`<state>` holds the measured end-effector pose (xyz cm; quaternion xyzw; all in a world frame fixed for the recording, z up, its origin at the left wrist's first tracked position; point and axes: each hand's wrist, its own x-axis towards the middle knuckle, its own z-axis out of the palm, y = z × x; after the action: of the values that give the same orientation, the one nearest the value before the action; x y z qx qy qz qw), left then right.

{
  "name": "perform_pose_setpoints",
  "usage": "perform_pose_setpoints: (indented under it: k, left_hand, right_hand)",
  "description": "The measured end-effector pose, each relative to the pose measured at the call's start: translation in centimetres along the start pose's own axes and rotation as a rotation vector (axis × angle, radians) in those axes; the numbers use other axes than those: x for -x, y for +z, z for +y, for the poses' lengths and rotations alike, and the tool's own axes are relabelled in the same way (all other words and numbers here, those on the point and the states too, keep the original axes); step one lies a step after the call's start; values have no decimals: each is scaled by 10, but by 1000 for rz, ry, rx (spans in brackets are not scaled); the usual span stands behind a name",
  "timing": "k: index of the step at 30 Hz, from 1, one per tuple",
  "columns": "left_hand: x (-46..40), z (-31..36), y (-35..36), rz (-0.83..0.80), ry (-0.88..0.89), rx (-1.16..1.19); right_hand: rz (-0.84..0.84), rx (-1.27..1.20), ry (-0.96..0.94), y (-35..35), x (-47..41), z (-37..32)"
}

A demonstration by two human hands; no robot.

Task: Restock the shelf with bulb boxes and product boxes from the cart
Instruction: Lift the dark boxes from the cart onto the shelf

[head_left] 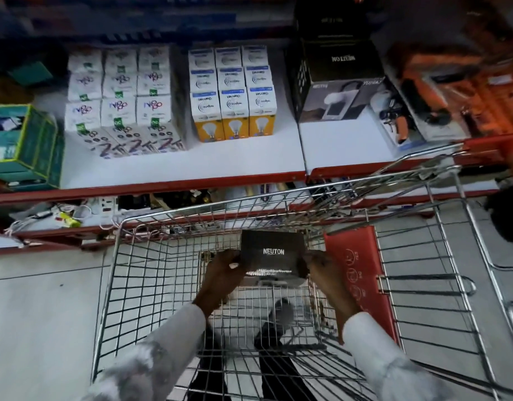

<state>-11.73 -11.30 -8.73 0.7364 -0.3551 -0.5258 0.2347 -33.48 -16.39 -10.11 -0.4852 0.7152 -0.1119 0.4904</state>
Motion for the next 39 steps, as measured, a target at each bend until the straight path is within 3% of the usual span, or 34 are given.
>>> perform_pose_setpoints:
  k: [8, 15, 19, 24, 30, 39]
  left_hand:
    - [50, 100, -59, 0, 83, 158]
    - [64, 215, -78, 177, 376, 196]
    - [41, 256, -61, 231, 440, 196]
    - [-9, 274, -24, 226, 469, 104]
    - [-62, 267, 15, 148, 353, 171]
    - [-97, 261, 37, 220, 284, 185]
  right_hand:
    - [181, -47, -294, -94, 53, -87]
    - [356, -232, -478, -158, 48, -158]
    - [447, -217, -539, -186, 24, -188]
    - [417, -127, -504, -201, -27, -196]
    - [376, -35, -453, -201, -75, -188]
    - [316, 35, -452, -201, -125, -169]
